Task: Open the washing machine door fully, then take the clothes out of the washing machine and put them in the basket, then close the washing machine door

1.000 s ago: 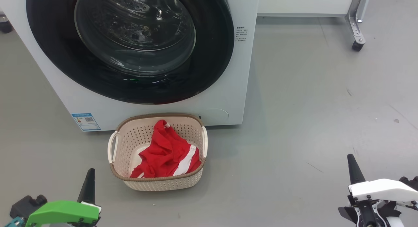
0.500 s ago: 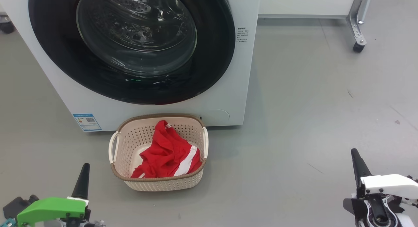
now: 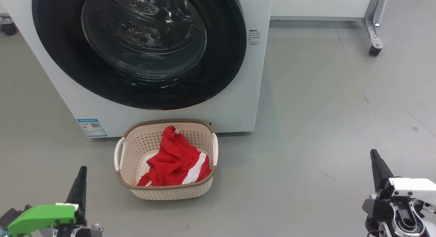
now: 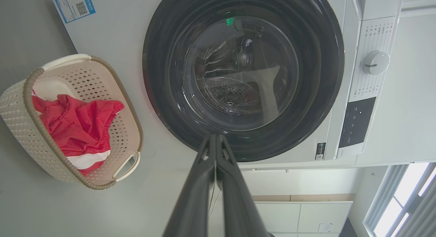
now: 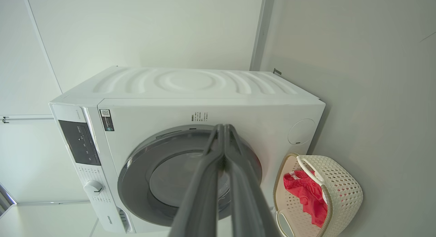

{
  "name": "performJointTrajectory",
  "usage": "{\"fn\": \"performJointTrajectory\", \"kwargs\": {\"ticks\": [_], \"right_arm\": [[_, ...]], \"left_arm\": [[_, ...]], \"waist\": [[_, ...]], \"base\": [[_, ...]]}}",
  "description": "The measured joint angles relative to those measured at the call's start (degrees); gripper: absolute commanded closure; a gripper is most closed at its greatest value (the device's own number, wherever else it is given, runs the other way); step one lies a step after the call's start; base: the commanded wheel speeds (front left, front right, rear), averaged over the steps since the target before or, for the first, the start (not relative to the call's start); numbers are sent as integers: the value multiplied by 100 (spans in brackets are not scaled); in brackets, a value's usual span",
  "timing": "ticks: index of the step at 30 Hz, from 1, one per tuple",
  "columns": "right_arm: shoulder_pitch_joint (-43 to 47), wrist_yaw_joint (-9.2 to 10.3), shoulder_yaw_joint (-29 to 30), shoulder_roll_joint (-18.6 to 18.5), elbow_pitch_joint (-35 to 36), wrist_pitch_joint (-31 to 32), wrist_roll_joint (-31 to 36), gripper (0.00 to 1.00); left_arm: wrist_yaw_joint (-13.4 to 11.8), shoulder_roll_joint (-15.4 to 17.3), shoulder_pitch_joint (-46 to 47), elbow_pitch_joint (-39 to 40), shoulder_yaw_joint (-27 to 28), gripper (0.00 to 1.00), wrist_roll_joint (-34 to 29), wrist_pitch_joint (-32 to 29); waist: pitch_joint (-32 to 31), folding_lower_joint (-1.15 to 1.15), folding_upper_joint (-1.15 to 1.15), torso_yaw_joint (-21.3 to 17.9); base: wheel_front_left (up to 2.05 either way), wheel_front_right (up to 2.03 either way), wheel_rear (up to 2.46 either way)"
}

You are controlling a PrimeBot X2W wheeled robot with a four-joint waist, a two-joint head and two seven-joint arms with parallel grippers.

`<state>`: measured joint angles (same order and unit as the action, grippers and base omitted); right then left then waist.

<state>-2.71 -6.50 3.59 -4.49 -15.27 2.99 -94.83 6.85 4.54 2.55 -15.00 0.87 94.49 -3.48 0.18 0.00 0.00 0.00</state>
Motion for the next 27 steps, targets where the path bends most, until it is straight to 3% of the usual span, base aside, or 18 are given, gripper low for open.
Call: {"fn": "performJointTrajectory", "kwargs": {"ticks": [27], "right_arm": [[-38,-18,14,-2,-43,23,-29,100]], "left_arm": [[2,-7,18,-68,24,100,25,0]], "waist": [[-2,0,0,0]], "base": [[0,0,0]]}}
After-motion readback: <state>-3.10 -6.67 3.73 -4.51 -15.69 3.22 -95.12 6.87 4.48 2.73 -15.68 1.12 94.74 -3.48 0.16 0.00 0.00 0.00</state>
